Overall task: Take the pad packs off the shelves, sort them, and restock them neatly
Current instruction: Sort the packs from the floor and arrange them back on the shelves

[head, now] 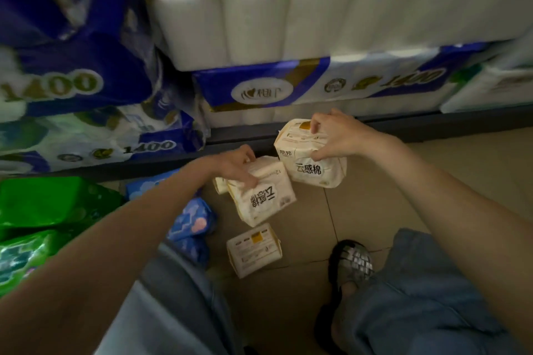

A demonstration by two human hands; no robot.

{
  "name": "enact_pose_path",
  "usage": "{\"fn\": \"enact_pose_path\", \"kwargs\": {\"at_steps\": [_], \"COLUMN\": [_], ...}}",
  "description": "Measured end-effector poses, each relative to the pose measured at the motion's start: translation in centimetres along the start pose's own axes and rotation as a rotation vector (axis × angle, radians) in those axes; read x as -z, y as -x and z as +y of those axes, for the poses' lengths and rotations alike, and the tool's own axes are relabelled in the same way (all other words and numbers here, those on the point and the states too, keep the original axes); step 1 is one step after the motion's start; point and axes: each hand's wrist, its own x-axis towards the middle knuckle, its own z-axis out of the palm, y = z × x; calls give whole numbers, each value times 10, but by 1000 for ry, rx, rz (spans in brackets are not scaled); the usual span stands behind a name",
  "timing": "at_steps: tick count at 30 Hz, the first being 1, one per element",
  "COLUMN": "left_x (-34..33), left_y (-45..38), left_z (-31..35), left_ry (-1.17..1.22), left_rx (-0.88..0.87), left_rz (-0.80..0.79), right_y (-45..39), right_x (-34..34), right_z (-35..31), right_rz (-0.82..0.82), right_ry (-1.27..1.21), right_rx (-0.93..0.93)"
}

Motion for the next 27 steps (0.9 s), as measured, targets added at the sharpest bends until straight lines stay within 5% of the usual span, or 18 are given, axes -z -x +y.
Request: {"fn": "enact_pose_path", "kwargs": {"at_steps": [6, 10, 16, 20, 24, 27], "left_x": [79, 130, 188, 215, 248, 266], "left_y": [83, 167, 295, 350, 365, 359], "left_z": [36, 78, 114, 106, 100, 101], "left_ry": [151, 90, 164, 431, 683, 874], "left_rx": [-220, -407, -663, -772, -768, -724], "left_rz": [62, 141, 491, 796, 1144, 1246], "right_y": [51, 110, 171, 149, 82, 34], "right_x": [121, 221, 314, 344, 356, 370], "right_z": [-54, -92, -148, -174, -211, -232], "right_rz": [122, 357, 849, 1057, 1044, 970], "right_ry": [44, -62, -272, -326, -191, -4], "right_rx": [98, 249, 531, 653, 609, 543]}}
